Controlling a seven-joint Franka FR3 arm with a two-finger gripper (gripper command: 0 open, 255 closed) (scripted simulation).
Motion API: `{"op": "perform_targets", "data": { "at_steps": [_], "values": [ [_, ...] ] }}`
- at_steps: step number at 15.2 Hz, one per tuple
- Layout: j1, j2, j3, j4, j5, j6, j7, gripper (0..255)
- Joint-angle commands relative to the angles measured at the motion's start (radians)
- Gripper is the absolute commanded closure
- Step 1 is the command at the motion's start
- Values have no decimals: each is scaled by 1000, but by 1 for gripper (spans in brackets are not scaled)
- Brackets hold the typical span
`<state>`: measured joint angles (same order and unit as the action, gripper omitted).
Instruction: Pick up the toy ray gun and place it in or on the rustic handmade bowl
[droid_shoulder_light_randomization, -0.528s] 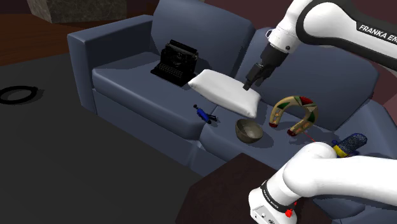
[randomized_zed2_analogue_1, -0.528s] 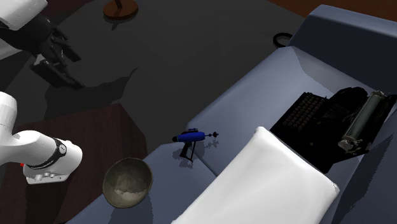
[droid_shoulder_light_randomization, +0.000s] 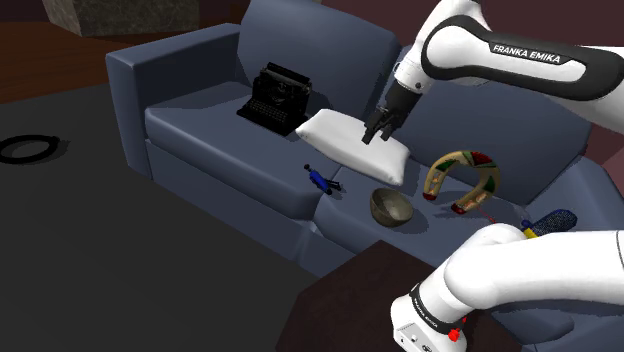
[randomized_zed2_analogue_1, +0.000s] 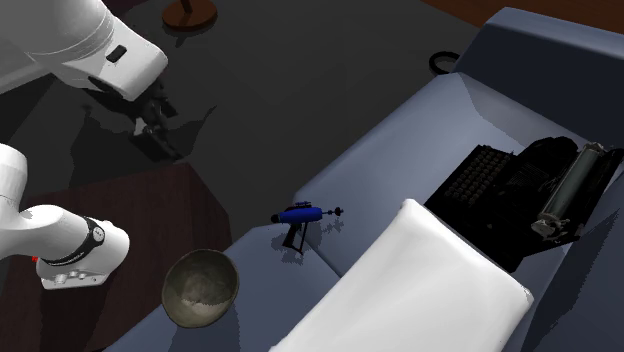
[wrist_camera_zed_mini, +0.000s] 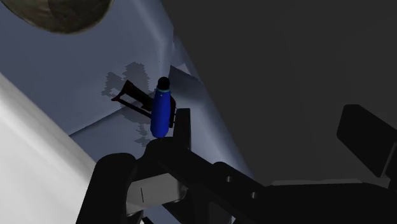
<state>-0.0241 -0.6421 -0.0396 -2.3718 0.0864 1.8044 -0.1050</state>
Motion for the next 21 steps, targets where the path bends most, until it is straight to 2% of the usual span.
{"op": "perform_targets", "data": {
  "at_steps": [1,11,21],
  "values": [
    [-4,62,-14,-7,9,57,-7,0],
    [-9,434,-81,86,95,266,-64,0],
    [-34,834,-112,297,246,366,-151,0]
  ]
}}
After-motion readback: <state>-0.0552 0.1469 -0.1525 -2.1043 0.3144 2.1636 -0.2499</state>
